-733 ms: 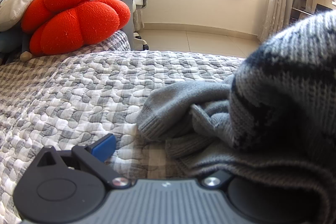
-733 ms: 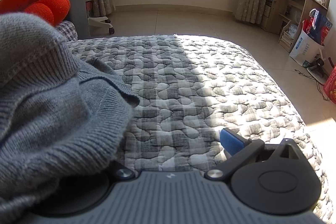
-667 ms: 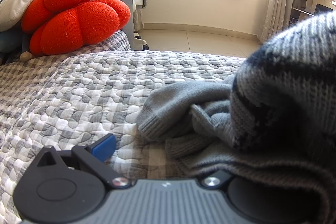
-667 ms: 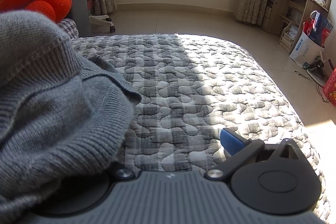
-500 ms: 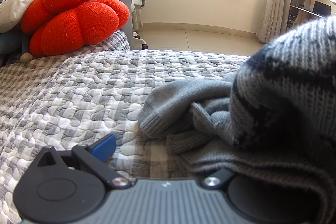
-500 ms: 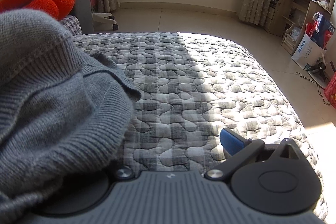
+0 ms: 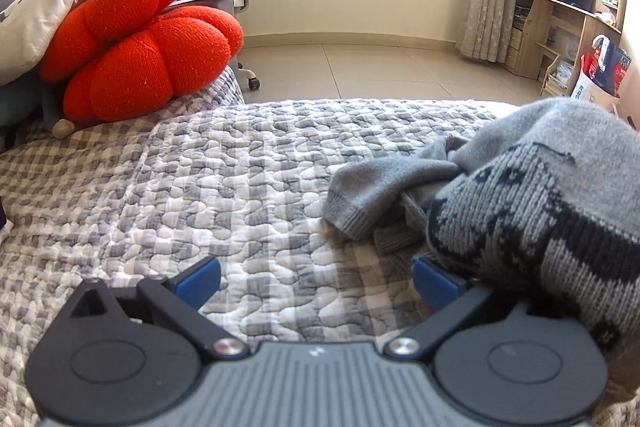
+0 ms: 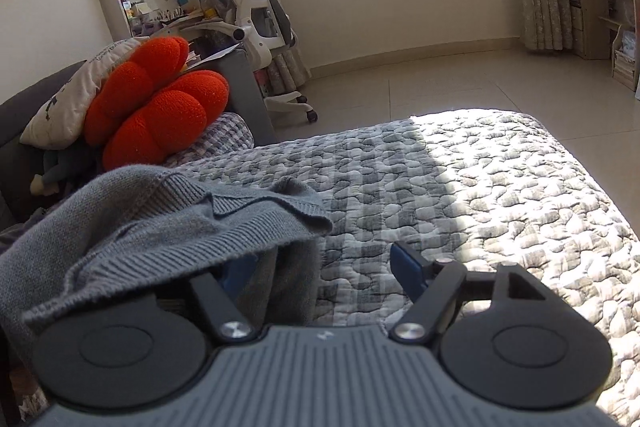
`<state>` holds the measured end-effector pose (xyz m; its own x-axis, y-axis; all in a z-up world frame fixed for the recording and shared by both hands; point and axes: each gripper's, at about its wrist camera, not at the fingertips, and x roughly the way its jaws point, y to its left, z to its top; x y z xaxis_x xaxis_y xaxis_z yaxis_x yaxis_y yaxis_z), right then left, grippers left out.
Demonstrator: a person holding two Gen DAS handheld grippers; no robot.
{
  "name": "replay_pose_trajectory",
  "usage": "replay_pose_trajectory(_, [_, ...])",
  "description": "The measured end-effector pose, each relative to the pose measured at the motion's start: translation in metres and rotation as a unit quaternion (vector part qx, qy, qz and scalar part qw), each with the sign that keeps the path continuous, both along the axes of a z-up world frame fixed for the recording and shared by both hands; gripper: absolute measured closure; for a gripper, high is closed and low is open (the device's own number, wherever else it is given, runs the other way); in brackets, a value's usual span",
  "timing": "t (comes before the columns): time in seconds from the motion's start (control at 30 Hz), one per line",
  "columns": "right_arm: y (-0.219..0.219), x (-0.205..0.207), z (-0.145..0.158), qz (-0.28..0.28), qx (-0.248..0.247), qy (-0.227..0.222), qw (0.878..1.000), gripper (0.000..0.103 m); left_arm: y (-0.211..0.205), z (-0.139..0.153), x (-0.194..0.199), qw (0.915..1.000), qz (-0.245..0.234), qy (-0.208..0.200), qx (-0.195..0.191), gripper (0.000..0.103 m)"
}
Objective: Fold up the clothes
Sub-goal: 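Move both grippers open toward the crumpled grey sweater on the bed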
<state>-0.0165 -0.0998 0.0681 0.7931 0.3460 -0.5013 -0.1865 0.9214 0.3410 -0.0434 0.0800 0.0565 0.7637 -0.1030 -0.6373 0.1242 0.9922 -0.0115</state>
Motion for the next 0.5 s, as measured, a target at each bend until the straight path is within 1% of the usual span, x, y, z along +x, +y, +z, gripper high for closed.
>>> replay_pose_trajectory(0.03, [0.005,-0.001,0.0,0.017,0.003,0.005,1.0,0.04,0.009,0.005,-0.001,0.9999,0.001,-0.012,-0.004,0.001])
replay_pose_trajectory(0.07, [0.014,-0.004,0.0,0.036,-0.005,0.006,0.999,0.046,0.018,0.008,-0.001,0.9997,0.003,-0.021,-0.01,0.001])
replay_pose_trajectory(0.1, [0.023,-0.008,0.002,0.056,-0.013,-0.001,0.998,0.053,0.022,0.009,-0.001,0.9996,-0.002,-0.021,-0.016,0.001])
replay_pose_trajectory(0.17, [0.04,-0.016,0.006,0.104,-0.025,-0.025,0.994,0.061,0.024,0.006,0.002,0.9994,-0.02,-0.008,-0.027,0.001])
replay_pose_trajectory(0.2, [0.049,-0.02,0.008,0.127,-0.031,-0.036,0.991,0.067,0.027,0.003,0.006,0.9992,-0.025,-0.002,-0.032,0.001])
replay_pose_trajectory(0.23, [0.056,-0.025,0.011,0.154,-0.031,-0.05,0.986,0.072,0.031,0.003,0.006,0.9991,-0.021,-0.003,-0.036,0.001])
replay_pose_trajectory(0.27, [0.062,-0.031,0.015,0.183,-0.023,-0.066,0.981,0.086,0.035,0.005,0.005,0.9992,-0.013,-0.008,-0.037,0.001])
replay_pose_trajectory(0.33, [0.071,-0.039,0.021,0.227,-0.017,-0.091,0.97,0.086,0.041,0.011,0.001,0.999,0.002,-0.025,-0.038,0.001])
replay_pose_trajectory(0.37, [0.074,-0.042,0.023,0.238,-0.021,-0.1,0.966,0.086,0.044,0.012,0.0,0.9986,0.007,-0.029,-0.044,0.001])
replay_pose_trajectory(0.4, [0.076,-0.043,0.023,0.235,-0.03,-0.103,0.966,0.086,0.046,0.011,-0.001,0.9981,0.009,-0.03,-0.053,0.001])
replay_pose_trajectory(0.43, [0.076,-0.039,0.021,0.227,-0.037,-0.098,0.968,0.083,0.045,0.009,-0.001,0.998,0.003,-0.024,-0.059,0.001])
replay_pose_trajectory(0.47, [0.074,-0.034,0.018,0.216,-0.04,-0.089,0.971,0.077,0.042,0.005,0.0,0.9979,-0.009,-0.011,-0.064,0.0])
replay_pose_trajectory(0.5, [0.071,-0.028,0.014,0.204,-0.042,-0.077,0.975,0.077,0.038,0.002,0.001,0.9975,-0.022,-0.001,-0.067,0.0])
